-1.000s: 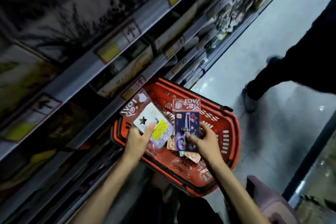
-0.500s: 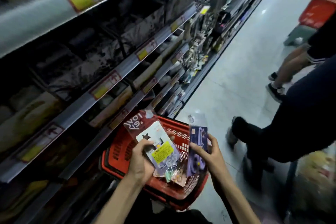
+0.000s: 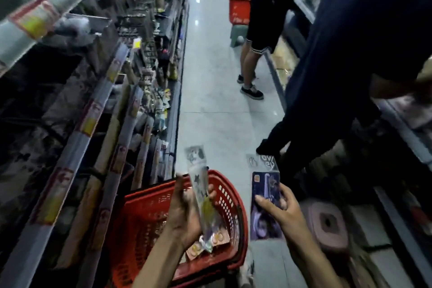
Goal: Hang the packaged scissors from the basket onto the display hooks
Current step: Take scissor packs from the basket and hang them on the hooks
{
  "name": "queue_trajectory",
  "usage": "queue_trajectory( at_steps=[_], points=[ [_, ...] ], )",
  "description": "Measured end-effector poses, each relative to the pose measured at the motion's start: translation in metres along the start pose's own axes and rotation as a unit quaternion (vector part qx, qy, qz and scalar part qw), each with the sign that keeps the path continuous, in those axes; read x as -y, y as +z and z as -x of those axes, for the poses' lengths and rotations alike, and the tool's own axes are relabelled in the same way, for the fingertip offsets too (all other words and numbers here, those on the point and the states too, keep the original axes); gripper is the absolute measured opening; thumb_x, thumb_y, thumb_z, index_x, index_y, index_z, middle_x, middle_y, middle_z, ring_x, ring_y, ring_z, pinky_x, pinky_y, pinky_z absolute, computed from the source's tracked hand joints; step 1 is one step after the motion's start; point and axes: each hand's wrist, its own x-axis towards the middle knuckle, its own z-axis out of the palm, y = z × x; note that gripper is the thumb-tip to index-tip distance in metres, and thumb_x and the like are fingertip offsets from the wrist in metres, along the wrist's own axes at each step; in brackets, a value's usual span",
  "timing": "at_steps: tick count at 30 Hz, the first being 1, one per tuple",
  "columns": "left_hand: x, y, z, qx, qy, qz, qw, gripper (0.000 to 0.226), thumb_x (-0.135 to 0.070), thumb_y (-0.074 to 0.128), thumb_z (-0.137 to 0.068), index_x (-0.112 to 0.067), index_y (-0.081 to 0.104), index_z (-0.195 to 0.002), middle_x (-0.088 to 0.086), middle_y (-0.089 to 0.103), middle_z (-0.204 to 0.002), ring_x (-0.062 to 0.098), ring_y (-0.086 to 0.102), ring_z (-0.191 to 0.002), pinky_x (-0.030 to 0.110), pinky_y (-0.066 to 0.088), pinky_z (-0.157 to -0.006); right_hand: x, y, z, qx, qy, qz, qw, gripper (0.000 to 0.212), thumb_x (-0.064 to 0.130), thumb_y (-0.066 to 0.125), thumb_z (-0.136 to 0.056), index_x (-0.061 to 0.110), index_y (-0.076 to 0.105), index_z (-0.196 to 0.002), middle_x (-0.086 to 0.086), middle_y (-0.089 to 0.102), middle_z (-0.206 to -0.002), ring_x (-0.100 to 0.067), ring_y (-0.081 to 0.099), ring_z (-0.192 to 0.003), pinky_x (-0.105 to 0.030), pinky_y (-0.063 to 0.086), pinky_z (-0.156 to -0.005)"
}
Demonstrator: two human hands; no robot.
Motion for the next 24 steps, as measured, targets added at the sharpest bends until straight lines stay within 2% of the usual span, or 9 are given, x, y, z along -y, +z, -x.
queue_trajectory(
  at_steps=[3, 6, 8, 11, 14, 16, 18, 22, 24],
  points=[
    [0.007, 0.007, -0.01, 0.02, -0.041, -0.036, 0.998, 0.083, -0.067, 0.09, -0.056, -0.009, 0.069, -0.112, 0.013, 0.06, -0.095, 0.026, 0.058, -0.081, 0.038, 0.053, -0.071, -0.005, -0.011, 0.019, -0.06, -0.017, -0.012, 0.998, 0.049, 0.011, 0.083, -0.079, 0.026, 0.06, -0.12, 0.001, 0.079, -0.104, -0.017, 0.076, -0.094, -0.029, 0.059, -0.077],
    [0.025, 0.029, -0.01, 0.039, -0.066, -0.073, 0.994, 0.038, -0.028, 0.089, -0.074, -0.01, 0.065, -0.097, 0.007, 0.062, -0.085, 0.02, 0.063, -0.072, 0.03, 0.055, -0.061, -0.01, -0.025, 0.04, -0.116, -0.022, -0.028, 0.993, 0.058, 0.018, 0.086, -0.073, 0.022, 0.059, -0.125, -0.006, 0.078, -0.109, -0.025, 0.075, -0.1, -0.039, 0.058, -0.087],
    [0.044, 0.042, -0.012, 0.055, -0.067, -0.135, 0.987, 0.01, -0.015, 0.071, -0.087, -0.011, 0.064, -0.093, 0.007, 0.067, -0.081, 0.018, 0.067, -0.065, 0.028, 0.057, -0.059, -0.013, -0.037, 0.055, -0.149, -0.029, -0.036, 0.988, 0.053, 0.012, 0.084, -0.078, 0.02, 0.06, -0.124, -0.007, 0.078, -0.109, -0.025, 0.075, -0.099, -0.036, 0.058, -0.084],
    [0.072, 0.046, -0.016, 0.045, -0.047, -0.189, 0.98, 0.028, -0.004, 0.066, -0.086, -0.014, 0.057, -0.11, 0.013, 0.072, -0.096, 0.019, 0.073, -0.076, 0.029, 0.062, -0.068, -0.018, -0.056, 0.082, -0.185, -0.04, -0.048, 0.981, 0.047, 0.008, 0.081, -0.082, 0.017, 0.061, -0.123, -0.007, 0.078, -0.11, -0.023, 0.075, -0.098, -0.034, 0.057, -0.082],
    [0.099, 0.055, -0.008, 0.058, -0.068, -0.24, 0.967, 0.044, -0.001, 0.068, -0.085, -0.014, 0.06, -0.126, 0.024, 0.075, -0.112, 0.029, 0.075, -0.091, 0.035, 0.064, -0.074, -0.023, -0.078, 0.115, -0.231, -0.047, -0.062, 0.97, 0.047, 0.012, 0.082, -0.081, 0.019, 0.062, -0.122, -0.005, 0.079, -0.106, -0.022, 0.076, -0.093, -0.031, 0.056, -0.077],
    [0.118, 0.064, 0.003, 0.074, -0.084, -0.28, 0.953, 0.038, 0.0, 0.065, -0.091, -0.009, 0.065, -0.128, 0.023, 0.074, -0.118, 0.028, 0.075, -0.097, 0.034, 0.063, -0.074, -0.03, -0.093, 0.138, -0.257, -0.05, -0.067, 0.963, 0.047, 0.017, 0.083, -0.079, 0.02, 0.063, -0.121, -0.006, 0.079, -0.103, -0.018, 0.076, -0.084, -0.024, 0.056, -0.066],
    [0.143, 0.073, 0.018, 0.104, -0.098, -0.325, 0.935, 0.025, -0.001, 0.061, -0.098, -0.008, 0.072, -0.119, 0.016, 0.077, -0.115, 0.022, 0.076, -0.097, 0.031, 0.062, -0.071, -0.038, -0.11, 0.166, -0.299, -0.057, -0.064, 0.95, 0.041, 0.013, 0.082, -0.082, 0.019, 0.065, -0.118, -0.006, 0.079, -0.1, -0.014, 0.075, -0.076, -0.019, 0.053, -0.058],
    [0.199, 0.089, 0.048, 0.136, -0.124, -0.398, 0.899, 0.02, -0.007, 0.06, -0.101, -0.014, 0.077, -0.109, 0.012, 0.078, -0.114, 0.023, 0.074, -0.097, 0.035, 0.059, -0.076, -0.064, -0.15, 0.229, -0.387, -0.05, -0.065, 0.918, 0.034, 0.015, 0.085, -0.081, 0.016, 0.07, -0.112, -0.003, 0.079, -0.1, -0.02, 0.076, -0.088, -0.034, 0.057, -0.078],
    [0.233, 0.097, 0.065, 0.159, -0.136, -0.42, 0.883, 0.018, -0.007, 0.06, -0.101, -0.015, 0.074, -0.109, 0.012, 0.077, -0.113, 0.021, 0.075, -0.093, 0.035, 0.057, -0.074, -0.083, -0.171, 0.267, -0.434, -0.047, -0.065, 0.897, 0.034, 0.022, 0.089, -0.077, 0.013, 0.073, -0.106, -0.003, 0.08, -0.097, -0.02, 0.075, -0.085, -0.035, 0.056, -0.08]
  ],
)
